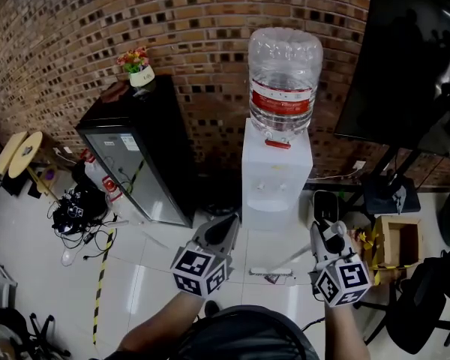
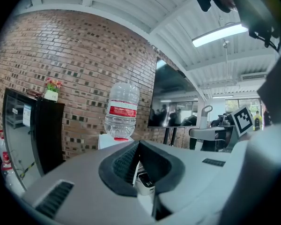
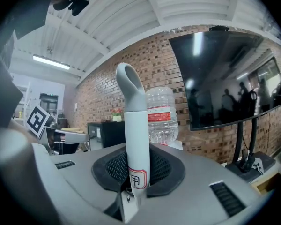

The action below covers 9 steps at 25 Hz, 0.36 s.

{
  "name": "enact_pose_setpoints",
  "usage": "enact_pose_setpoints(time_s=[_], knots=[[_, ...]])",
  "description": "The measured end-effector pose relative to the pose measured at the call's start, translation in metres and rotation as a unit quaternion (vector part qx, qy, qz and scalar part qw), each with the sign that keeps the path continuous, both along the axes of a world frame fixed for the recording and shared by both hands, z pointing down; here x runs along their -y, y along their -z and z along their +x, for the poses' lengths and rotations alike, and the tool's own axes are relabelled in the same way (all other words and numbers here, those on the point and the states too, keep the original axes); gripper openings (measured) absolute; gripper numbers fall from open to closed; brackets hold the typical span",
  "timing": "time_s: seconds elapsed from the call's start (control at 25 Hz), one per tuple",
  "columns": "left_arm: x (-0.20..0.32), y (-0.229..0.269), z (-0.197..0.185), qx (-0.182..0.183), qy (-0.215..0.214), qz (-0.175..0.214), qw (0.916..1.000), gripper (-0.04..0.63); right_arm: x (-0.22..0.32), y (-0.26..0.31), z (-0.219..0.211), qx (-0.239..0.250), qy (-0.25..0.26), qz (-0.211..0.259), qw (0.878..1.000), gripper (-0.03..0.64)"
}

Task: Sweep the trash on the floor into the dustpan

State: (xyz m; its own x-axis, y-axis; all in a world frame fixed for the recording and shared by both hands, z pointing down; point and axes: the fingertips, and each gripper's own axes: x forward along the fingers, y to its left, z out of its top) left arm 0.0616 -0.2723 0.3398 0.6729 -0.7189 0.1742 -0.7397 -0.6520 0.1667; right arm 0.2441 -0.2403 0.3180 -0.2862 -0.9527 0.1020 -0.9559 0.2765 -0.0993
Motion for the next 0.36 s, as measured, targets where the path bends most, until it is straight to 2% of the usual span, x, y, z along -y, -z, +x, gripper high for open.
enact_pose_setpoints(time_s=[0.36], knots=[[-0.0033, -0.004, 0.0015, 0.001, 0.0, -0.004, 1.0, 0.003, -0.005, 0.0069, 0.0049, 0.015, -0.007, 0.005, 1.0, 0.075]])
